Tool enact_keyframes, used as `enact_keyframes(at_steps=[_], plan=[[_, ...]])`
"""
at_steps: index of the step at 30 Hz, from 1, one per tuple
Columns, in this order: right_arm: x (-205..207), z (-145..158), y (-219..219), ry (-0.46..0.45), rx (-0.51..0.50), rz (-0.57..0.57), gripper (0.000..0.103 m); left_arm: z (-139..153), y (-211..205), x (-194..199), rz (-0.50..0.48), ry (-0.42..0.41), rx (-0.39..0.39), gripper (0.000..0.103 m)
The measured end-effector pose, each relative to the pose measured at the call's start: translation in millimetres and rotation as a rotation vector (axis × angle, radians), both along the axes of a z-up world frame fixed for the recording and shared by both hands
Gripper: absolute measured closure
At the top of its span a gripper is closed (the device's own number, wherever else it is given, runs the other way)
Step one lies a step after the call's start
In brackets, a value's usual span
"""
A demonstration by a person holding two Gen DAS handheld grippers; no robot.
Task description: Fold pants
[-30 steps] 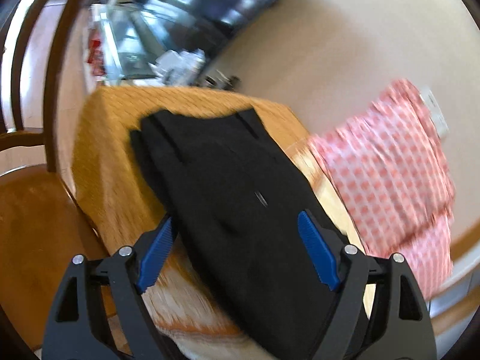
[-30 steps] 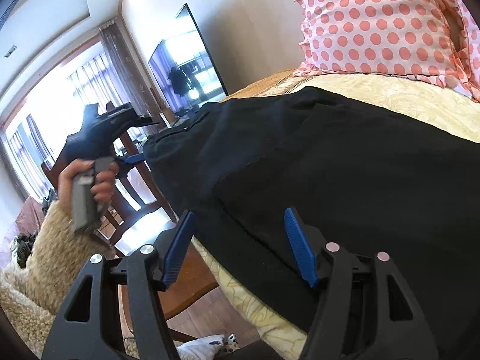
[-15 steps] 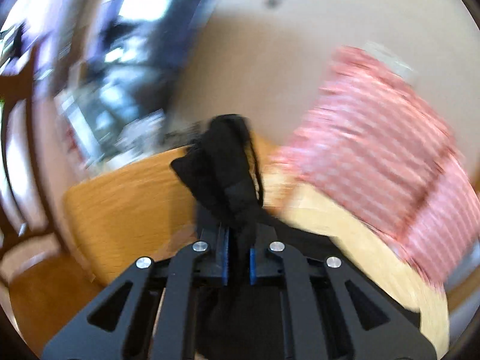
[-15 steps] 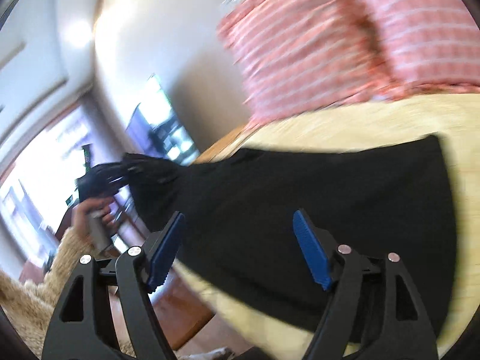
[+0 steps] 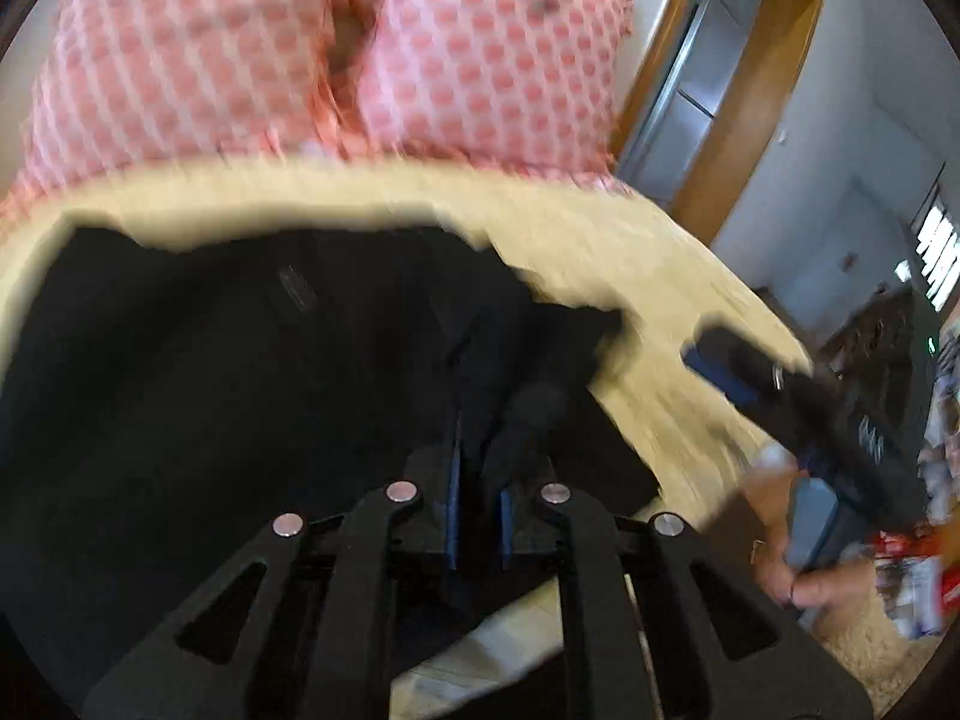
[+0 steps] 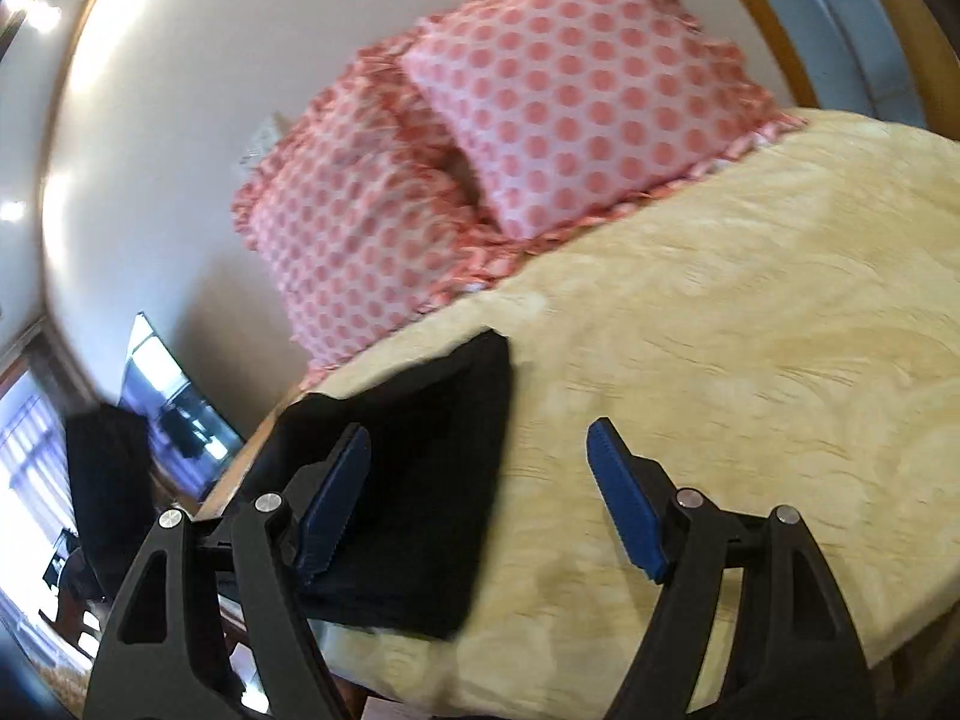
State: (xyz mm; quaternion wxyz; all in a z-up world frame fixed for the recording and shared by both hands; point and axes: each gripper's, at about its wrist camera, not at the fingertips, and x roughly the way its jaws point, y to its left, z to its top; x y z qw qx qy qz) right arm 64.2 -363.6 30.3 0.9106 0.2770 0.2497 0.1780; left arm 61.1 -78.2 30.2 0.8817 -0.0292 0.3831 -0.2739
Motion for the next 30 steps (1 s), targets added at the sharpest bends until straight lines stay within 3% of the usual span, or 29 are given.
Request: enact_keyframes(at_steps=[2, 6, 8, 11, 13, 15, 18, 20, 21, 22, 24, 26, 27, 30], plan=[[4.7, -4.4, -3.7, 0.018, 0.001, -0.011, 0.027, 9.4, 1.9, -1.9, 0.014, -0.052, 0.015, 0.094], [10.4, -8.1, -4.6, 0.033, 0.012, -0.012, 0.027, 56.2, 17.4, -5.8, 0.073, -0.161, -0.083, 0.095], [6.7, -7.3, -3.2, 0.022, -0.001, -0.016, 0.027, 64.7, 6.1, -18.8, 0.044, -0.235, -0.050, 0.095], [5.6, -5.4, -4.8, 0.019, -0.005, -0.047, 0.027, 38.4, -24.6, -21.4, -0.045, -0.193, 0.047, 0.094], [6.9, -2.7, -7.2, 0.015, 0.005, -0.061, 0.027, 1.7, -43.1, -18.5, -0.102, -0.097, 0.135, 0.091], [8.0, 3.2, -5.7, 0.006, 0.003, -0.054, 0.026, -1.6, -43.0, -25.8, -0.102, -0.147, 0.147, 0.090], [11.5, 16.6, 2.1, -0.026, -0.003, -0.013, 0.026, 14.7, -29.1, -31.5, -0.139, -0.162, 0.119, 0.075], [14.0, 25.8, 11.7, -0.053, 0.013, 0.044, 0.022, 28.0, -2.0, -35.7, -0.177, -0.154, -0.011, 0.039], [15.5, 29.0, 17.1, -0.060, 0.018, 0.071, 0.022, 32.9, 12.7, -41.6, -0.174, -0.167, -0.077, 0.033], [17.7, 32.1, 24.1, -0.066, 0.020, 0.105, 0.022, 41.0, 33.9, -43.2, -0.156, -0.186, -0.158, 0.026], [23.7, 36.0, 45.7, -0.066, 0.004, 0.180, 0.022, 52.0, 58.2, -49.6, -0.078, -0.218, -0.206, 0.020], [28.3, 34.5, 65.7, -0.054, -0.018, 0.242, 0.022, 49.5, 80.3, -32.3, 0.115, -0.221, -0.151, 0.019], [31.5, 31.4, 75.4, -0.038, -0.033, 0.268, 0.022, 45.3, 85.4, -27.1, 0.168, -0.207, -0.117, 0.019], [40.8, 13.5, 94.8, 0.070, -0.086, 0.313, 0.020, 16.4, 101.6, 0.2, 0.334, -0.066, 0.005, 0.019]])
